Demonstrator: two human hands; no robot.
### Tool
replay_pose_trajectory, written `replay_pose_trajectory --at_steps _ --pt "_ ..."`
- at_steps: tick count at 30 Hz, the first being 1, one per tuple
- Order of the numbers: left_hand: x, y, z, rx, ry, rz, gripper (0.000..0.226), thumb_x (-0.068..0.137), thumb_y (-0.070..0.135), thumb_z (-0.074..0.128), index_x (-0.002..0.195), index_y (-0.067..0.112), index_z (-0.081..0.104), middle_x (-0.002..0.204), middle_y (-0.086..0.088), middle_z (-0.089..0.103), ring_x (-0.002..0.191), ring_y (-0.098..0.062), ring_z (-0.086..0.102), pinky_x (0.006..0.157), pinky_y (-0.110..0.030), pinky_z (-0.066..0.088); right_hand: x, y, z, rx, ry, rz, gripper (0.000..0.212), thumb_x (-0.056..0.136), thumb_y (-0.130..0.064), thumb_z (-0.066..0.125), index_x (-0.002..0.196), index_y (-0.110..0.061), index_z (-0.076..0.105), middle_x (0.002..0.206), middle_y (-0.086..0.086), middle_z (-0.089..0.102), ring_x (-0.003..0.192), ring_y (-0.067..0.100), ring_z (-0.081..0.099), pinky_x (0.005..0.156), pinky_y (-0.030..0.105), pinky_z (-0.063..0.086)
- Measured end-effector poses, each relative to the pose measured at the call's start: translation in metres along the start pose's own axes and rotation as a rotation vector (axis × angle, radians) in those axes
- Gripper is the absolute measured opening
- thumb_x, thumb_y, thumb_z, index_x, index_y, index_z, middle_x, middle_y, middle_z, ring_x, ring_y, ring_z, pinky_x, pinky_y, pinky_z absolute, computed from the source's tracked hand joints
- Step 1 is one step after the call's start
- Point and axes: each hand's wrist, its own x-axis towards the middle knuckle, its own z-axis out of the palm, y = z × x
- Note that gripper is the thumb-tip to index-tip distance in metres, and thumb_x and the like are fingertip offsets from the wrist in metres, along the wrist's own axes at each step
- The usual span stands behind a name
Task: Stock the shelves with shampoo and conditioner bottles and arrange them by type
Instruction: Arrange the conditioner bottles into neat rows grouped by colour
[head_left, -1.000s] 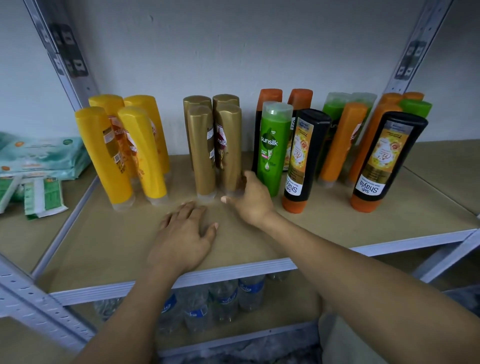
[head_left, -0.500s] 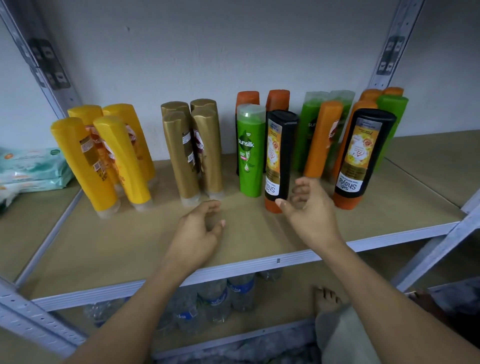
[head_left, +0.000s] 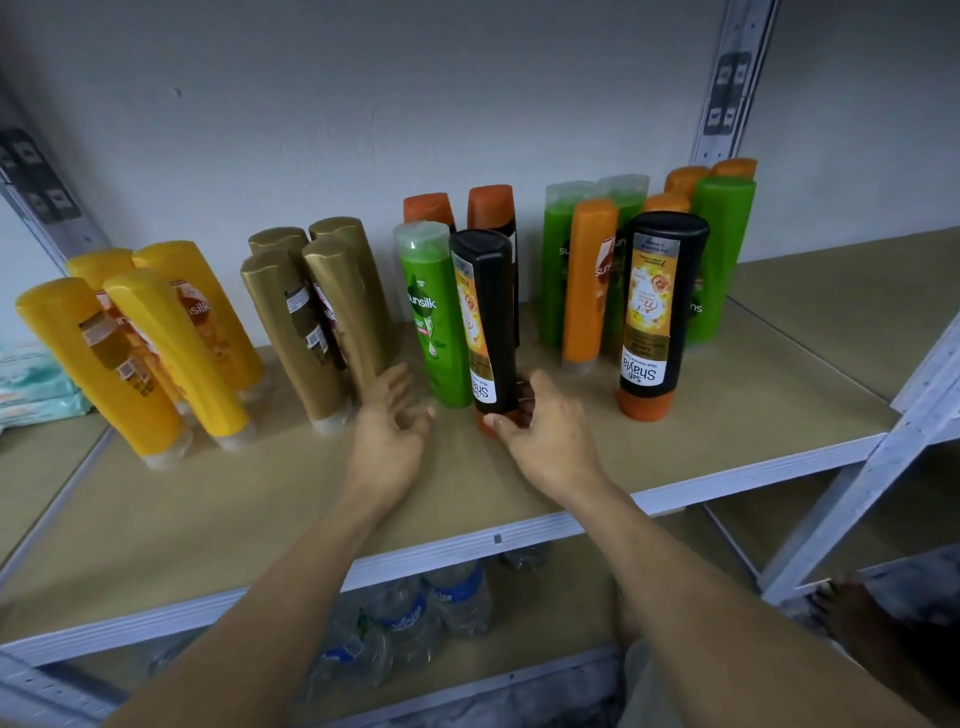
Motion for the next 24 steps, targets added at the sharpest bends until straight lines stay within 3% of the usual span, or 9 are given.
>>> replay_pose_trajectory --at_steps 3,8,11,15,18,22,24 --pt "0.015 0.003 0.02 -0.003 0.021 0.026 0.071 0.093 -0.003 0.065 0.153 0.011 0.03 0.149 0.001 0.045 0.133 -0.007 0.046 0.102 -0.011 0.041 0.0 0.003 0.0 0.009 0.009 0.005 0.046 0.086 -0.024 0.079 0.127 -0.024 0.058 0.113 -0.003 0.073 0.103 0.016 0.068 0.089 0.034 0.056" --pt "0.039 0.0 0.043 0.1 0.123 0.029 0.078 0.084 0.024 0.081 0.147 0.014 0.037 0.138 -0.001 0.059 0.124 -0.014 0.058 0.106 -0.033 0.048 0.003 0.009 -0.004 0.0 0.053 0.019 0.045 0.088 -0.024 0.076 0.128 -0.021 0.057 0.116 0.0 0.071 0.105 0.019 0.067 0.084 0.027 0.05" --pt "0.045 0.005 0.049 0.136 0.2 0.032 0.074 0.079 0.031 0.086 0.137 0.013 0.045 0.129 -0.004 0.065 0.116 -0.019 0.063 0.097 -0.032 0.051 0.004 0.012 -0.006 0.001 0.066 0.008 0.044 0.088 -0.024 0.077 0.127 -0.02 0.058 0.115 0.0 0.071 0.104 0.019 0.067 0.083 0.025 0.048" --pt "0.038 0.007 0.046 0.116 0.192 0.044 0.068 0.08 0.028 0.084 0.136 0.017 0.047 0.123 0.0 0.066 0.111 -0.016 0.065 0.097 -0.035 0.054 0.004 0.013 -0.006 0.009 0.07 -0.006 0.045 0.086 -0.024 0.078 0.126 -0.02 0.058 0.115 0.0 0.071 0.105 0.018 0.067 0.086 0.028 0.052" --pt "0.018 0.009 0.033 0.092 0.136 0.065 0.069 0.082 0.025 0.083 0.139 0.021 0.045 0.118 0.01 0.065 0.109 -0.007 0.064 0.095 -0.028 0.053 0.005 0.012 -0.007 0.014 0.07 -0.006 0.045 0.086 -0.024 0.079 0.126 -0.021 0.059 0.115 -0.001 0.071 0.104 0.018 0.067 0.087 0.028 0.052" --pt "-0.018 0.011 0.001 0.063 0.092 0.058 0.064 0.084 0.019 0.081 0.132 0.035 0.043 0.111 0.028 0.061 0.097 0.017 0.061 0.086 -0.008 0.05 0.003 0.01 -0.009 0.015 0.066 0.004 0.047 0.086 -0.023 0.079 0.128 -0.021 0.058 0.118 -0.001 0.071 0.107 0.018 0.067 0.092 0.031 0.054" --pt "-0.033 0.007 -0.02 0.072 0.104 0.054 0.062 0.084 0.019 0.081 0.129 0.036 0.044 0.11 0.029 0.06 0.095 0.017 0.062 0.083 -0.006 0.05 0.001 0.009 -0.01 0.015 0.059 0.007 0.048 0.086 -0.023 0.079 0.13 -0.021 0.058 0.12 0.0 0.071 0.11 0.018 0.066 0.095 0.034 0.054"
